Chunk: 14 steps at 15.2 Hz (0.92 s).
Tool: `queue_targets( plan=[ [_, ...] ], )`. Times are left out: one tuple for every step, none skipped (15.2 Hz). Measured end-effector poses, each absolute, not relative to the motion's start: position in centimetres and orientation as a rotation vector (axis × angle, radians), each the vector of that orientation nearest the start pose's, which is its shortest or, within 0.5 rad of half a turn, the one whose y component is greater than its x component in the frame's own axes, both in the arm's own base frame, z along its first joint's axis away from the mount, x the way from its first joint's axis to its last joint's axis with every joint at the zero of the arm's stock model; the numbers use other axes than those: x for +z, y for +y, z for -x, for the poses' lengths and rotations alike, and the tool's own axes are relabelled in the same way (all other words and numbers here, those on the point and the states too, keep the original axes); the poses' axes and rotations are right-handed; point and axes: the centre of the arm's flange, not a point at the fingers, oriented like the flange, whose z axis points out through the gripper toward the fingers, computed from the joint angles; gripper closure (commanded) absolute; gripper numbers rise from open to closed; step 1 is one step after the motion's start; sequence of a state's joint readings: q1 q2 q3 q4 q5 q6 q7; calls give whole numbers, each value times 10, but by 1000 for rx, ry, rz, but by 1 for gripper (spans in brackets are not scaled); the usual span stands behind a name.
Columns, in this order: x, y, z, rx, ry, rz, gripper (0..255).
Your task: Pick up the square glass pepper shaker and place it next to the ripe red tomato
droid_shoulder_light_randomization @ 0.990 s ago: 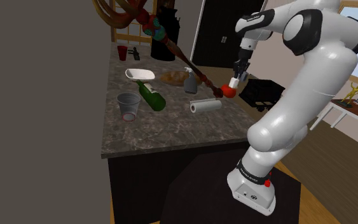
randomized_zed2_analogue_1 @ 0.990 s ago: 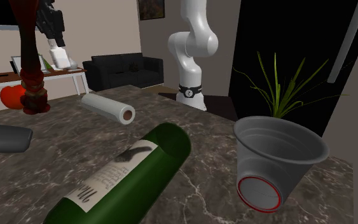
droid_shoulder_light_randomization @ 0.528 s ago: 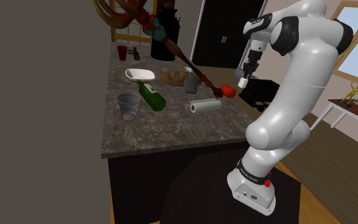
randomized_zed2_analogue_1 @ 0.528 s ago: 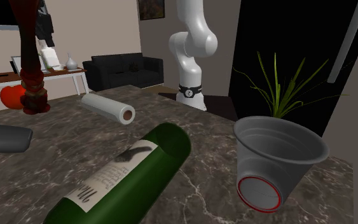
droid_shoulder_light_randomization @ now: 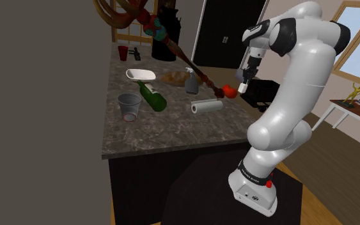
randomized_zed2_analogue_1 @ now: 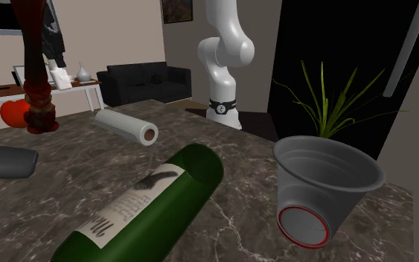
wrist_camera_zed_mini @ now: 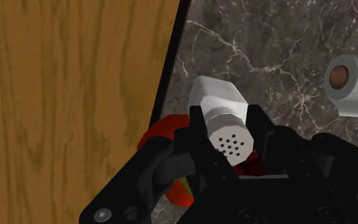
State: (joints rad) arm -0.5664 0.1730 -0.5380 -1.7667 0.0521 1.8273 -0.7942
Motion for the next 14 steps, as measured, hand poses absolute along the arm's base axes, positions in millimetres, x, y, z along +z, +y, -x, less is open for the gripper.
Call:
queue_targets(
  plan=[
    [460,-523,-286,128,497,3050,255],
    [455,-522,-285,128,497,3050,255],
    [449,-522,-285,128,497,3050,255],
    [444,-522,-285,128,497,3050,255],
    [440,-521,-286,128,497,3050,255],
    [435,-522,-286,128,497,3050,255],
    [428,-522,-285,128,497,3050,255],
    [422,-522,-286,128,497,3050,255],
    [418,-522,-287,128,497,3050,255],
    [413,-522,-286,128,497,3050,255],
    [408,-521,-286,128,497,3050,255],
    [402,-521,-286,128,497,3050,255],
    [397,-521,-286,128,497,3050,255],
    [391,-522,-286,128,497,3050,255]
  ],
)
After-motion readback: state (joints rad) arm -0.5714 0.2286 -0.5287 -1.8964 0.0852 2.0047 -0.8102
